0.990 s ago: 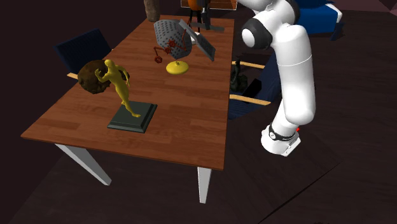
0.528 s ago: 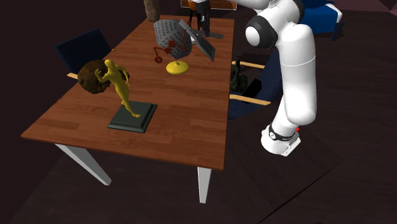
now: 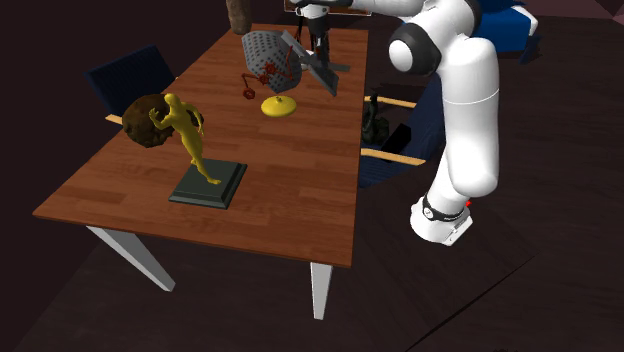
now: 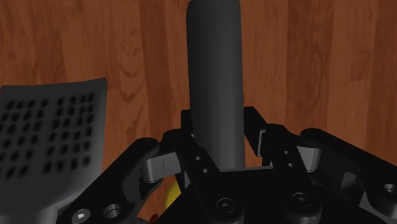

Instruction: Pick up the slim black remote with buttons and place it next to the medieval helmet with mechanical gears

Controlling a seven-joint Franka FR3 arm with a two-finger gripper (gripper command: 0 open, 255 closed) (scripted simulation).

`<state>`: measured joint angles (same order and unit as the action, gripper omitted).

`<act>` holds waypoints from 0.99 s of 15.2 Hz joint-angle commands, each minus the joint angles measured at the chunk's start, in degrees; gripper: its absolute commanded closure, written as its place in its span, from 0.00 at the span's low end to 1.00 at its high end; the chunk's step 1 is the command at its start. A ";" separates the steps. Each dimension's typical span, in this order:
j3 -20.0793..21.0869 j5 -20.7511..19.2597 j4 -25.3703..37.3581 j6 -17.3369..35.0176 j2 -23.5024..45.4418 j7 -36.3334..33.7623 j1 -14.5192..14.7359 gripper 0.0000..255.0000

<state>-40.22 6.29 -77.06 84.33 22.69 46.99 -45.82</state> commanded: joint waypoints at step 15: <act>0.51 0.15 -12.71 12.39 -0.13 -0.67 1.62 1.00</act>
<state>-39.83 6.23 -89.53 96.18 22.23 46.36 -44.18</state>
